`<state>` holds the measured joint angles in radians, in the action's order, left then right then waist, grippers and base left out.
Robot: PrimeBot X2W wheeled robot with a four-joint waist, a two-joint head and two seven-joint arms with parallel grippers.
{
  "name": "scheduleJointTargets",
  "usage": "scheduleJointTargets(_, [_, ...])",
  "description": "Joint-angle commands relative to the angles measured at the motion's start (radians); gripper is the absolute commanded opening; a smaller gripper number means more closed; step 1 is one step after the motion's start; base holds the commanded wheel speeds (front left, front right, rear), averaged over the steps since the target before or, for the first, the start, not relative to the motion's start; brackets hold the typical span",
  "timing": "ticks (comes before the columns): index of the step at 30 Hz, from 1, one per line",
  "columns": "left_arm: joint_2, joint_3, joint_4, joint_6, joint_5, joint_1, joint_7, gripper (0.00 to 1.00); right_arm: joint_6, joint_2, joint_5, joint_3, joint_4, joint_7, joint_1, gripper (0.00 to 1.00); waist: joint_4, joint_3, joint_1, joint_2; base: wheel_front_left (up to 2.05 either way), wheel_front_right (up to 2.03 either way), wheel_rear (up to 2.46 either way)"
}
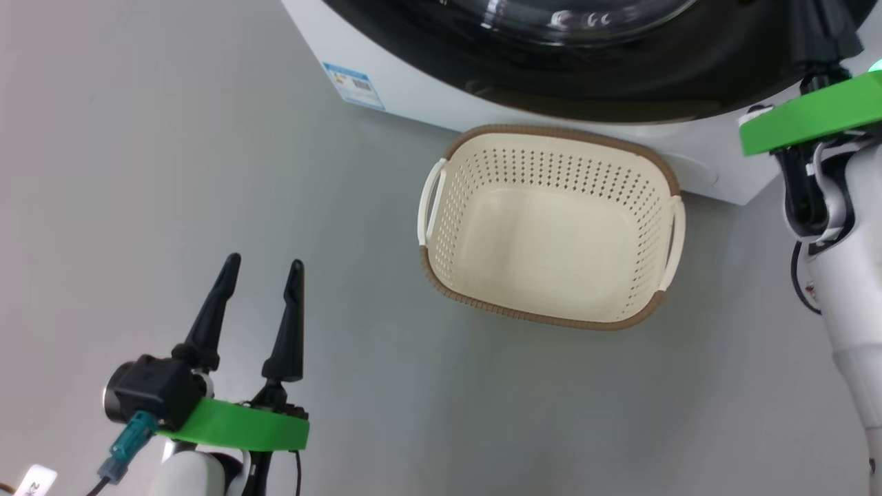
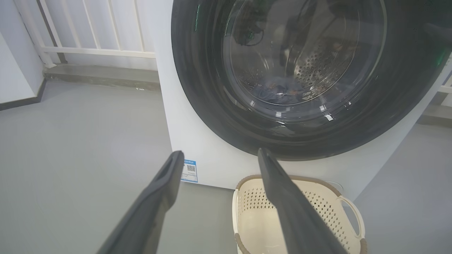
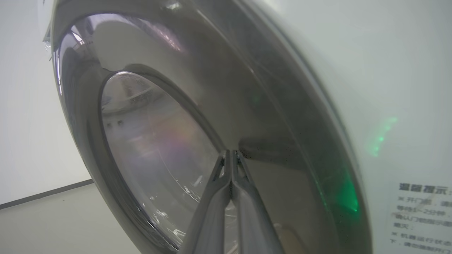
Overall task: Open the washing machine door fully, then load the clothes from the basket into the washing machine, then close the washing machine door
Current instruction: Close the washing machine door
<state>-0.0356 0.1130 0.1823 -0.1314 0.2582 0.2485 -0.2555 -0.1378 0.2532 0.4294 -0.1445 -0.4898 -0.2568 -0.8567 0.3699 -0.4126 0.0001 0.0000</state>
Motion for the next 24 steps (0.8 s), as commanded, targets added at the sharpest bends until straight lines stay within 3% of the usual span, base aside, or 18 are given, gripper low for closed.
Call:
scheduleJointTargets(1, [-0.015,-0.043,-0.005,0.001,-0.014,0.009,-0.006,1.00,0.007,-0.013,0.002,-0.024,0.027,-0.005,0.029,0.00,-0.022,0.033,-0.0001,0.0000,0.00,0.00,0.00])
scheduleJointTargets(4, [-0.015,-0.056,0.013,0.001,-0.028,-0.005,-0.006,1.00,0.007,-0.020,0.010,-0.057,0.034,-0.005,0.080,0.00,-0.044,0.068,-0.0001,0.0000,0.00,0.00,0.00])
scheduleJointTargets(5, [-0.015,-0.062,0.019,0.001,-0.033,-0.009,-0.006,1.00,0.007,-0.023,0.013,-0.065,0.038,-0.005,0.098,0.15,-0.052,0.079,-0.0001,0.0000,0.00,0.00,0.00])
scheduleJointTargets(8, [-0.015,-0.086,0.036,0.001,-0.056,-0.031,-0.006,1.00,0.007,-0.036,0.019,-0.077,0.060,-0.005,0.170,0.91,-0.089,0.127,-0.0001,0.0000,0.00,0.00,0.00])
scheduleJointTargets(9, [-0.016,-0.090,0.038,0.001,-0.060,-0.036,-0.006,1.00,0.007,-0.039,0.018,-0.074,0.065,-0.005,0.189,1.00,-0.098,0.138,-0.0001,0.0000,0.00,0.00,0.00])
scheduleJointTargets(24, [-0.080,-0.147,0.064,0.001,-0.074,-0.083,-0.006,1.00,0.007,-0.061,0.022,-0.043,0.101,-0.005,0.391,1.00,-0.224,0.252,-0.0001,0.0000,0.00,0.00,0.00])
